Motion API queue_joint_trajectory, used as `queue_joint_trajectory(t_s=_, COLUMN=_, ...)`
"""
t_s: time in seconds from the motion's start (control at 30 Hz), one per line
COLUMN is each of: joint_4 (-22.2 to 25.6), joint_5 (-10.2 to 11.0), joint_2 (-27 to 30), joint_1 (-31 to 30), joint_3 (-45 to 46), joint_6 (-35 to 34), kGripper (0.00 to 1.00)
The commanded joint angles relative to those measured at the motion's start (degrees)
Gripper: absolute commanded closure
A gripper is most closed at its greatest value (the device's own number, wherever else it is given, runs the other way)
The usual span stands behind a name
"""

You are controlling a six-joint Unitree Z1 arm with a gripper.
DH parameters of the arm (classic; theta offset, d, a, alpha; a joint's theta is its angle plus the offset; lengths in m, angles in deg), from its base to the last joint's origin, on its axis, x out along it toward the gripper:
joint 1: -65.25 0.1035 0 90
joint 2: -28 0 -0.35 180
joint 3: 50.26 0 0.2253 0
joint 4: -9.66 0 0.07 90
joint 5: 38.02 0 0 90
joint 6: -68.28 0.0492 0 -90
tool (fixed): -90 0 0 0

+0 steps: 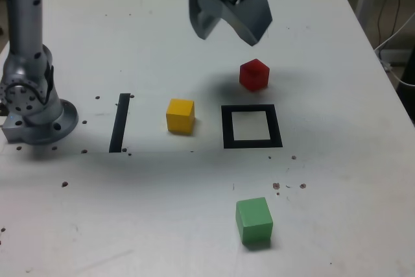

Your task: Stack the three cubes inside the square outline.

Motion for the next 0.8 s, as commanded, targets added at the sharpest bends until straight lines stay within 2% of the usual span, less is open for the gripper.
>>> queue_joint_trajectory(t_s=0.0, joint_4=-0.73, joint_5=0.14, joint_2=-2.34, joint_1=0.65, joint_3=-0.80, joint_6=1.15, kGripper=0.05)
queue_joint_trajectory(t_s=0.3, joint_4=-3.86, joint_5=0.28, joint_2=-7.63, joint_1=1.35, joint_3=-0.60, joint_6=3.18, kGripper=0.07)
queue_joint_trajectory(t_s=0.67, joint_4=-6.76, joint_5=-1.10, joint_2=-9.83, joint_1=0.94, joint_3=0.90, joint_6=4.09, kGripper=0.21)
queue_joint_trajectory(t_s=0.77, joint_4=-7.93, joint_5=-1.67, joint_2=-10.02, joint_1=0.82, joint_3=1.52, joint_6=4.23, kGripper=0.28)
